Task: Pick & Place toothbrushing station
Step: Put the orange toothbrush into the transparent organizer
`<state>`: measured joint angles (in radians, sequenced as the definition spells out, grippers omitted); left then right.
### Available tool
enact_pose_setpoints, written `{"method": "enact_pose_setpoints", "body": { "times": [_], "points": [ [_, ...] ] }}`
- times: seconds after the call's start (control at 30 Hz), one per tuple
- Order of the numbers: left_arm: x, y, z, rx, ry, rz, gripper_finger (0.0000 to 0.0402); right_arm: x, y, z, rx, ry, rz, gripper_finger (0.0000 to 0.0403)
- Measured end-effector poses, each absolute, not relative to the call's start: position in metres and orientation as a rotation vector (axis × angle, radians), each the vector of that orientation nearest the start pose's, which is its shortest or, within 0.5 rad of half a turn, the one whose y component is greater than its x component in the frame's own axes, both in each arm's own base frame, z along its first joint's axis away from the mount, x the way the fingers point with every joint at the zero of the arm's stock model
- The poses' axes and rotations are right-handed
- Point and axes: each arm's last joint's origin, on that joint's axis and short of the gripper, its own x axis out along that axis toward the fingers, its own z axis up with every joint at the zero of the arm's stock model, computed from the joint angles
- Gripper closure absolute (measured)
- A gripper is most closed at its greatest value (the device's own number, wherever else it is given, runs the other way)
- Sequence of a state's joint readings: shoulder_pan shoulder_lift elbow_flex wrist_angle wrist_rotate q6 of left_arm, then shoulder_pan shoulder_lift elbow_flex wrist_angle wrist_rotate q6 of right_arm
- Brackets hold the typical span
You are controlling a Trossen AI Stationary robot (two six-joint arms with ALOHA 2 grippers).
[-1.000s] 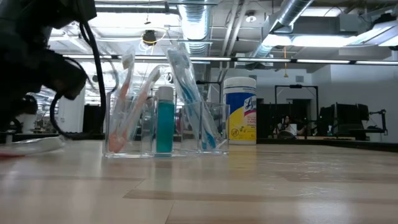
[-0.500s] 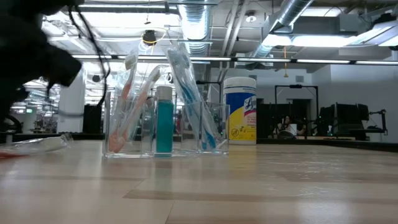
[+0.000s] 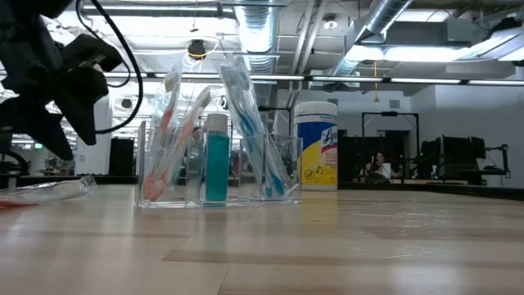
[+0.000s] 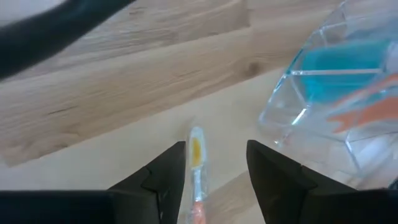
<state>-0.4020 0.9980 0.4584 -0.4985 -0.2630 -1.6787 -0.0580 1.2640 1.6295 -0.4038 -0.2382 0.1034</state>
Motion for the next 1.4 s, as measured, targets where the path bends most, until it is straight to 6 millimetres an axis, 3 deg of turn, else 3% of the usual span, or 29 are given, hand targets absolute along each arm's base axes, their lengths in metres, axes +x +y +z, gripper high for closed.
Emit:
{"method": "enact_pose_setpoints", "body": {
  "times": [0.7,0.83,1.03,1.4],
  "points": [
    [0.191,-0.06,0.127,-1.19,0.981,0.688,0.0241,0.244,-0.006,0.496,0.128,0.042,0.184,0.0155],
    [0.191,-0.06,0.125,-1.17,0.996,0.682,0.0277,0.244,-0.006,0.496,0.128,0.042,0.184,0.0155],
    [0.193,-0.06,0.126,-1.159,0.987,0.648,0.0387,0.244,-0.006,0.496,0.127,0.043,0.184,0.0155],
    [0.192,-0.058,0.133,-1.147,0.902,0.655,0.04,0.244,-0.006,0.495,0.125,0.045,0.184,0.0155]
  ]
}}
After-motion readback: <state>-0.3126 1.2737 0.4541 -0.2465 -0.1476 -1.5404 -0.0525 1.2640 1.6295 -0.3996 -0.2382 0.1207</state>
